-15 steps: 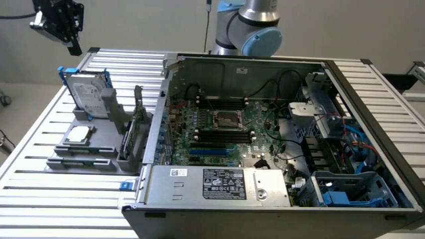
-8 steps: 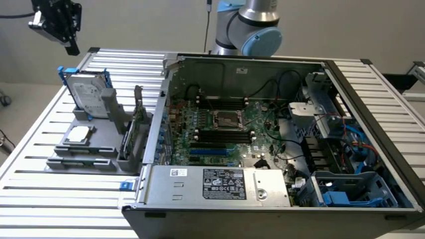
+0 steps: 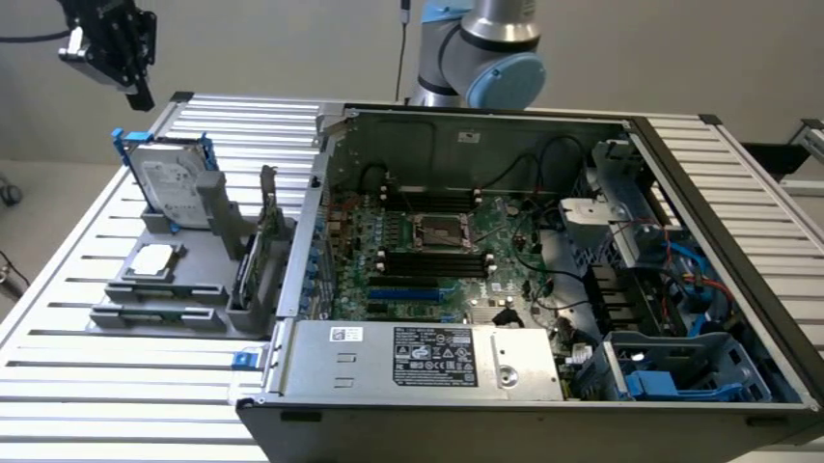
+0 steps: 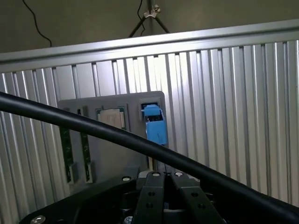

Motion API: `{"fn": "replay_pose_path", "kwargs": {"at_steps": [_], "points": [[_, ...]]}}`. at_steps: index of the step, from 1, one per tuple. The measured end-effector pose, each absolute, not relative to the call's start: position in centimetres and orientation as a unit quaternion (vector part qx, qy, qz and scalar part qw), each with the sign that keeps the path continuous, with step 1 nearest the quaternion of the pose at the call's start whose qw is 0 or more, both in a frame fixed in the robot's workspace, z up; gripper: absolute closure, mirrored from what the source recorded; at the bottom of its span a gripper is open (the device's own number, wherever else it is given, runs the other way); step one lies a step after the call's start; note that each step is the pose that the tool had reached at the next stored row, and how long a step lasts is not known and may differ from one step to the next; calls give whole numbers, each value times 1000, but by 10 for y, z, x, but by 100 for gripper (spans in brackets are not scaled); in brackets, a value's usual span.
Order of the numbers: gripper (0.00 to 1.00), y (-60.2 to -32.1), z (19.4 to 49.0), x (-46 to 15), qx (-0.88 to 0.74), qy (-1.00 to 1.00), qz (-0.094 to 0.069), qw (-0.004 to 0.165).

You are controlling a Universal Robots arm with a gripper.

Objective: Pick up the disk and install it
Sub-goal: 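Pick up the disk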

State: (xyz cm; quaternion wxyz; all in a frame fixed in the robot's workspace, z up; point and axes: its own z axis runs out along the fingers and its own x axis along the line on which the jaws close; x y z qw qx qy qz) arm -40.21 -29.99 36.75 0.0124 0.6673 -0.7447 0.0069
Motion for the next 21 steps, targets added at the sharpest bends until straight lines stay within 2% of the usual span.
{"fn": "replay_pose_path", "kwargs": {"at_steps": [5,11,18,19,20,21], "points": [[89,-298,363,-414,671,-742,7,12],[89,-298,363,-415,685,-728,-5,25],[88,-298,363,-415,702,-712,-4,26],[76,-298,363,-415,702,-712,-4,26],[76,-298,363,-415,702,-712,-4,26],[71,-298,363,-415,702,-712,-4,26]]}}
